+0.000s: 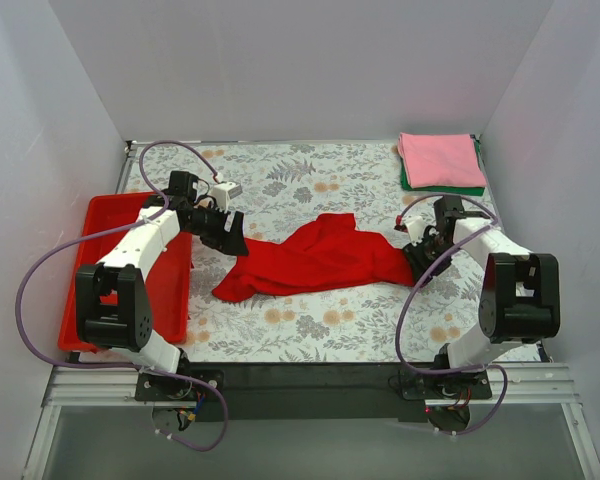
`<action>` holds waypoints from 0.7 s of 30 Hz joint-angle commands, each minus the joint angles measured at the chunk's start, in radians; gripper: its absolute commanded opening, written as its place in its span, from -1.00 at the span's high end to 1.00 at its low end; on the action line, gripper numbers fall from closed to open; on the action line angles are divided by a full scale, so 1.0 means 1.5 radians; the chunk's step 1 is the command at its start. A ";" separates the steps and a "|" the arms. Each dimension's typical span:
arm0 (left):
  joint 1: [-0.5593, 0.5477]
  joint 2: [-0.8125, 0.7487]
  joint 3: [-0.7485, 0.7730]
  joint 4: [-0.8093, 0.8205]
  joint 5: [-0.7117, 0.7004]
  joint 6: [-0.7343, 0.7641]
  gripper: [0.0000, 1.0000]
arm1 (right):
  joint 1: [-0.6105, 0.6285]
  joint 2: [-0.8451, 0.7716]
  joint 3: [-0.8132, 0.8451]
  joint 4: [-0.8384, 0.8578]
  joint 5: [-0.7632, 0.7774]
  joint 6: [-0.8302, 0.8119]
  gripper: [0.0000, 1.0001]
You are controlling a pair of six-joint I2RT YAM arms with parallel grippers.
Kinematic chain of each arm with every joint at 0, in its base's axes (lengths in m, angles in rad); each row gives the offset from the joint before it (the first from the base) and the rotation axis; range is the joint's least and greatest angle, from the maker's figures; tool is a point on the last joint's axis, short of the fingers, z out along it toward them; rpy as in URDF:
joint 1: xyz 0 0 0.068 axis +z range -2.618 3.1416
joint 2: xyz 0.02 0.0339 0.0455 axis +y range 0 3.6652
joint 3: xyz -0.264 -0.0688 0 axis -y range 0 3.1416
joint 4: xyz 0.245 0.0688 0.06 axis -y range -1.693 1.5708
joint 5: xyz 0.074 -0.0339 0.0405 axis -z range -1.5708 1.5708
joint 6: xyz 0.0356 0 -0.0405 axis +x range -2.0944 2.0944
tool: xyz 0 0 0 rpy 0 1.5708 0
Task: Fold and stack the t-shirts
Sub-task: Flatten the tshirt out
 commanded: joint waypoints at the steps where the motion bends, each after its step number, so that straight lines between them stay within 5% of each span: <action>1: 0.004 -0.031 -0.007 0.001 0.004 0.011 -0.39 | -0.002 0.028 -0.012 0.038 -0.019 0.011 0.03; 3: 0.004 -0.035 -0.012 -0.003 0.002 0.014 -0.40 | -0.002 0.041 -0.027 0.046 -0.020 0.011 0.09; 9: 0.004 -0.051 -0.057 -0.004 -0.050 0.065 -0.40 | -0.004 0.046 -0.070 0.074 0.012 0.000 0.94; 13: 0.004 -0.031 -0.068 0.022 -0.108 0.052 -0.39 | -0.029 0.021 -0.064 0.063 0.018 -0.007 0.97; 21: 0.004 -0.001 -0.096 -0.008 -0.041 0.011 -0.29 | -0.034 0.015 -0.035 0.028 -0.002 -0.009 0.97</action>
